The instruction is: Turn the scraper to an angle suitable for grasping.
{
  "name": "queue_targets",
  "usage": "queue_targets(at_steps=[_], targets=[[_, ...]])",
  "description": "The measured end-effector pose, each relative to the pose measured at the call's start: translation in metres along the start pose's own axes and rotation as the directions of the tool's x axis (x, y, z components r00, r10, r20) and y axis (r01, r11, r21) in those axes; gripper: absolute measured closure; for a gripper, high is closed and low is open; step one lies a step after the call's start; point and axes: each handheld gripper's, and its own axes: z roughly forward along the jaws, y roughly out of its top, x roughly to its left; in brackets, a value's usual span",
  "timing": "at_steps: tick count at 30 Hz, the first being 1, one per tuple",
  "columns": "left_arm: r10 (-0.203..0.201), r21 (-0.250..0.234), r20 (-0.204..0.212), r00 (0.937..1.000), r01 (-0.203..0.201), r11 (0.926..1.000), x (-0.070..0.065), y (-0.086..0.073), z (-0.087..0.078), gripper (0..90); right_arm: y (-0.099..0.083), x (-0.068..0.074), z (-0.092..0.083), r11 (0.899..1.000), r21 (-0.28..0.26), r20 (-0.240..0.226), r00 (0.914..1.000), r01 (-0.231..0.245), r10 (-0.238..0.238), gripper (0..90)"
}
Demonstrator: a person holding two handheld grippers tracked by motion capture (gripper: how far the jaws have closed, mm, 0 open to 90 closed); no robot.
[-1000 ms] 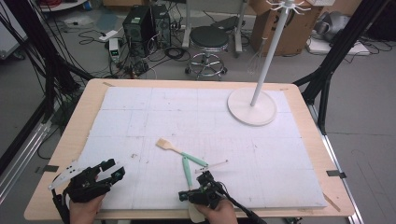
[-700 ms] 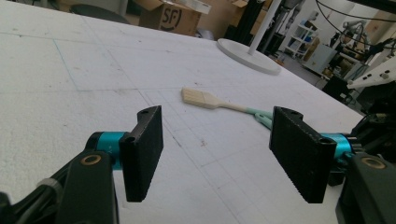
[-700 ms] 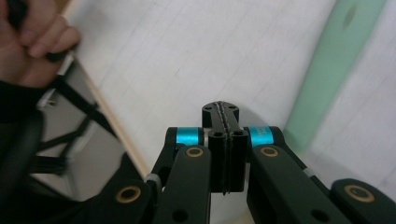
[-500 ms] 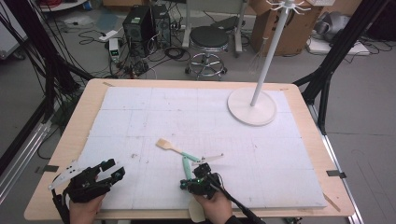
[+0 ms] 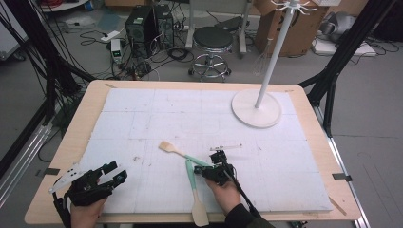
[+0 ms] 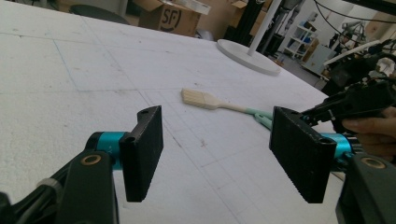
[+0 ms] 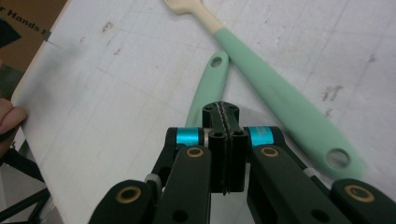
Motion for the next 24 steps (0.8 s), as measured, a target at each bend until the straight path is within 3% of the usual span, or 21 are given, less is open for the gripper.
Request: queue_targets(at_steps=[6, 11, 19, 24], targets=[[-0.002, -0.002, 0.000, 1.0000, 0.002, 1.0000, 0.000, 0.000, 0.000, 35.7, 0.002, 0.001, 0.013, 0.998, -0.007, -0.057, 0.9969, -0.055, 0.054, 90.0], [-0.004, -0.002, -0.003, 1.0000, 0.004, 1.0000, 0.000, 0.000, 0.000, 35.7, 0.007, 0.008, 0.020, 0.999, 0.016, -0.053, 0.9980, -0.033, 0.034, 90.0], [-0.003, -0.001, -0.001, 1.0000, 0.003, 1.0000, 0.000, 0.000, -0.001, 35.7, 0.016, 0.032, 0.039, 0.996, 0.071, -0.057, 0.9975, 0.046, -0.042, 90.0], [-0.004, -0.003, 0.000, 1.0000, 0.004, 1.0000, 0.000, 0.000, -0.001, 35.7, 0.015, 0.038, 0.038, 0.993, 0.087, -0.061, 0.9956, 0.076, -0.071, 90.0]])
